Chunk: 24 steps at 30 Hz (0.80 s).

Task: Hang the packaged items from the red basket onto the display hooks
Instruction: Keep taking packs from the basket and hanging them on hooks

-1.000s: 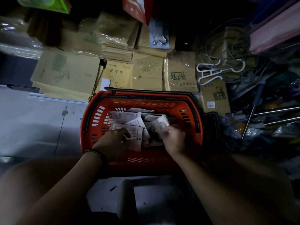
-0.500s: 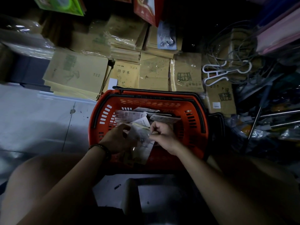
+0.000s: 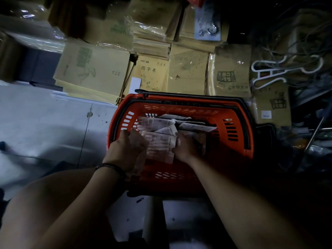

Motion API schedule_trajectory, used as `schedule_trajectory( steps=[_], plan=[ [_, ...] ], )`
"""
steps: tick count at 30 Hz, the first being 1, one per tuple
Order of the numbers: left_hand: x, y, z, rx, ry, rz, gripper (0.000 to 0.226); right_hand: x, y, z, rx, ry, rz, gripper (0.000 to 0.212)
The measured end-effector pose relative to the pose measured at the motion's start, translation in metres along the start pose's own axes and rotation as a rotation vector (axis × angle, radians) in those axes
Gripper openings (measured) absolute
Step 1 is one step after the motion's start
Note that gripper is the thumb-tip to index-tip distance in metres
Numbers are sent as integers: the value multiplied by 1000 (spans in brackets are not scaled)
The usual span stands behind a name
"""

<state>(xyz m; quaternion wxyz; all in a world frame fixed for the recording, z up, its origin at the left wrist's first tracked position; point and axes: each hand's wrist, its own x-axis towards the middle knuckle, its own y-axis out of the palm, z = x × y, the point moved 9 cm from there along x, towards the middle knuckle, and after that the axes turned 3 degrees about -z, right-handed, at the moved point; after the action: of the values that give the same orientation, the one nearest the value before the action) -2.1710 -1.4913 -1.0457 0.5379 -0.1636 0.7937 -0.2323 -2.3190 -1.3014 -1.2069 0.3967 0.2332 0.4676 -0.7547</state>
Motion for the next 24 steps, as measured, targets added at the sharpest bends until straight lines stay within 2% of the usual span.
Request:
schedule_trajectory(
  steps=[3, 6, 10, 12, 15, 19, 22, 24],
  plan=[
    [0, -5, 0, 34, 10, -32, 65, 8, 16, 4, -136, 49, 74, 79],
    [3, -7, -2, 26, 3, -25, 65, 9, 22, 8, -171, 109, 44, 78],
    [3, -5, -2, -17, -30, 8, 68, 7, 23, 12, -239, 148, -53, 57],
    [1, -6, -4, -1, -22, -1, 68, 6, 22, 18, -218, 108, -98, 48],
    [-2, -11, -11, 52, 44, -18, 64, -2, 27, 27, -144, 4, -73, 45],
    [-1, -14, -16, 20, 147, -33, 75, -34, 20, 41, 20, -167, -96, 46],
    [-2, -12, -16, 131, 223, -62, 38, -64, -3, 50, 223, -211, -120, 57],
    [-10, -16, -19, 152, 276, -113, 23, -82, -26, 54, 224, -196, -165, 40]
  ],
)
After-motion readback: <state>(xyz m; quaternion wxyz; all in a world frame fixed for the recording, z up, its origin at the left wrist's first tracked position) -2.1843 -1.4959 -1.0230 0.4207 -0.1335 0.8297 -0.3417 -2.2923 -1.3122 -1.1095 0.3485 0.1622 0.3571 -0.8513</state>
